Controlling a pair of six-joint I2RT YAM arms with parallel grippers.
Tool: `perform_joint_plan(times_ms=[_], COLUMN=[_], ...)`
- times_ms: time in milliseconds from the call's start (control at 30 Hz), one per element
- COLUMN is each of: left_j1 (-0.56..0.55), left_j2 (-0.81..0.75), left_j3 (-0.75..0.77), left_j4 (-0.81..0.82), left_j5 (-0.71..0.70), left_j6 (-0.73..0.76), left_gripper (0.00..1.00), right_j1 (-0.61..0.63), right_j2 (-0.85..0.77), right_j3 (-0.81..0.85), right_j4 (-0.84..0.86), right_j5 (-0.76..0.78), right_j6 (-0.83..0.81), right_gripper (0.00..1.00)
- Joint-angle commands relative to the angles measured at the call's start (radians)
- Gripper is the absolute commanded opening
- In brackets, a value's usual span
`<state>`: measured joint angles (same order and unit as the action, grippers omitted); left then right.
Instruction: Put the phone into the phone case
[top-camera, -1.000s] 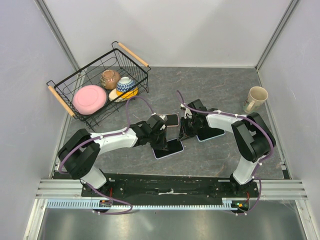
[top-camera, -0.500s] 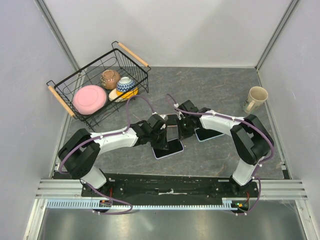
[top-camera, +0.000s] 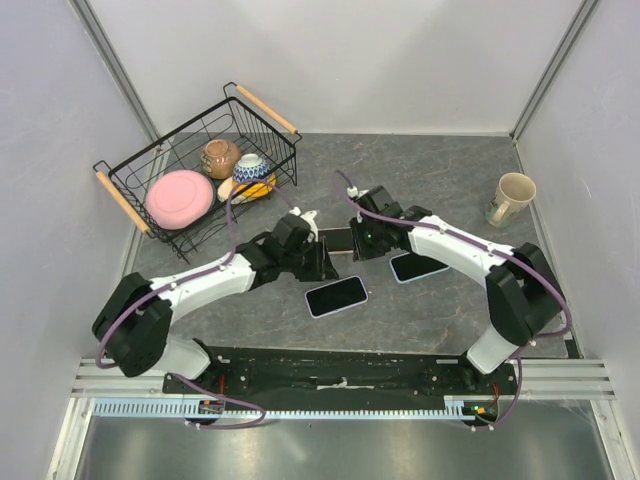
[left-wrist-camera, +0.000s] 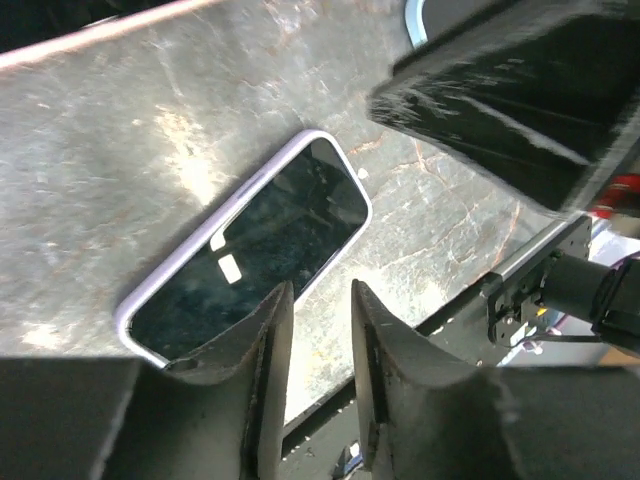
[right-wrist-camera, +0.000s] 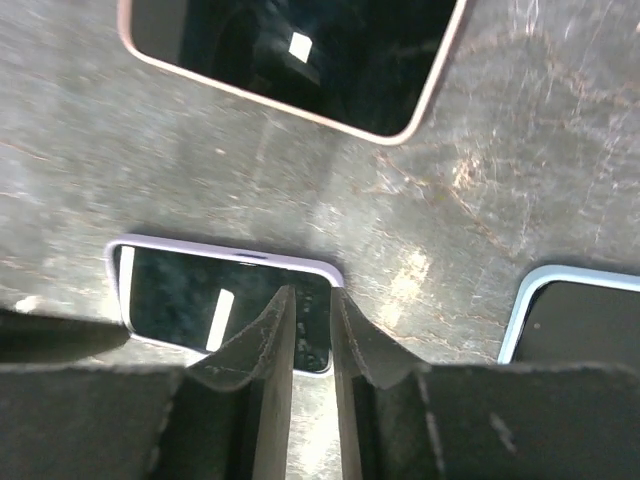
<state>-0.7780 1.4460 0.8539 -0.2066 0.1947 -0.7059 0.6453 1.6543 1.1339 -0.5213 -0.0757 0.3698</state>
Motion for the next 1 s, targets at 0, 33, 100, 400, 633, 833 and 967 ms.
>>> perform_joint_plan(times_ms=[0,33,100,400,633,833,967], left_j1=[0.088,0.104,0.161,0.425,0.479,0.479,0.477], left_j2=[-0.116,-0.134,-0.185,-0.490,-0.530,-0.497,-0.457], left_j3=[-0.110,-0.136,-0.220,-0.519,-0.610,-0.592,-0.598], left_j4=[0.116,0.137,0.200,0.297,0.300,0.248,0.222], left_j5=[0.113,0.129,0.184,0.351,0.393,0.384,0.379], left_j6=[-0.019,-0.032,-0.070,-0.216,-0.257,-0.218,-0.202], left_gripper=[0.45,0.49,0.57,0.73,0.72,0.72,0.70], right_j1=[-0.025,-0.045,-0.078,-0.314,-0.417,-0.418,-0.418], right_j2=[-0.079,-0.094,-0.114,-0.271,-0.287,-0.301,-0.298], right_j3=[0.053,0.038,0.014,-0.174,-0.232,-0.240,-0.250], right_j4=[0.010,0.020,0.044,0.107,0.119,0.127,0.077], right_j5=[-0.068,-0.100,-0.148,-0.297,-0.381,-0.391,-0.378], right_j6=[0.032,0.037,0.053,0.084,0.084,0.077,0.035], right_gripper=[0.29,0.35,0.37,0.75,0.96,0.98,0.98])
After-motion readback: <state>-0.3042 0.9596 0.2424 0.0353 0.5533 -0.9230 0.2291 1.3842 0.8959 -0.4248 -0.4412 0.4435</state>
